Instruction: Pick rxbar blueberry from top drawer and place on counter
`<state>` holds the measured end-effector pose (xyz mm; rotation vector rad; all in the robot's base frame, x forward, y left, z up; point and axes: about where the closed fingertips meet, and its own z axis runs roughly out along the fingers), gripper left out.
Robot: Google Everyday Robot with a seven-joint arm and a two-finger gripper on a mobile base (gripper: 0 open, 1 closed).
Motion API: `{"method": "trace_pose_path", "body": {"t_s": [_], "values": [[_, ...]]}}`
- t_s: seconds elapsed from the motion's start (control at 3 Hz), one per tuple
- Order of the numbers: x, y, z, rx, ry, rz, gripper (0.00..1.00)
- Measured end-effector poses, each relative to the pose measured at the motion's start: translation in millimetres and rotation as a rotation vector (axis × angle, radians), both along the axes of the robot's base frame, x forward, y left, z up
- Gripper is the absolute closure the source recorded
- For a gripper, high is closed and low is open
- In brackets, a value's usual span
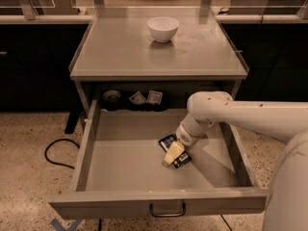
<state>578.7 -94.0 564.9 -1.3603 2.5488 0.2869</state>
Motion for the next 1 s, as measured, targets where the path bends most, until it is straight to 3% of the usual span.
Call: {"method": "trace_pose_path", "body": {"t_s": [1.0], "values": [[0.0,0.0,-0.1,0.000,0.000,0.000,0.88]]}}
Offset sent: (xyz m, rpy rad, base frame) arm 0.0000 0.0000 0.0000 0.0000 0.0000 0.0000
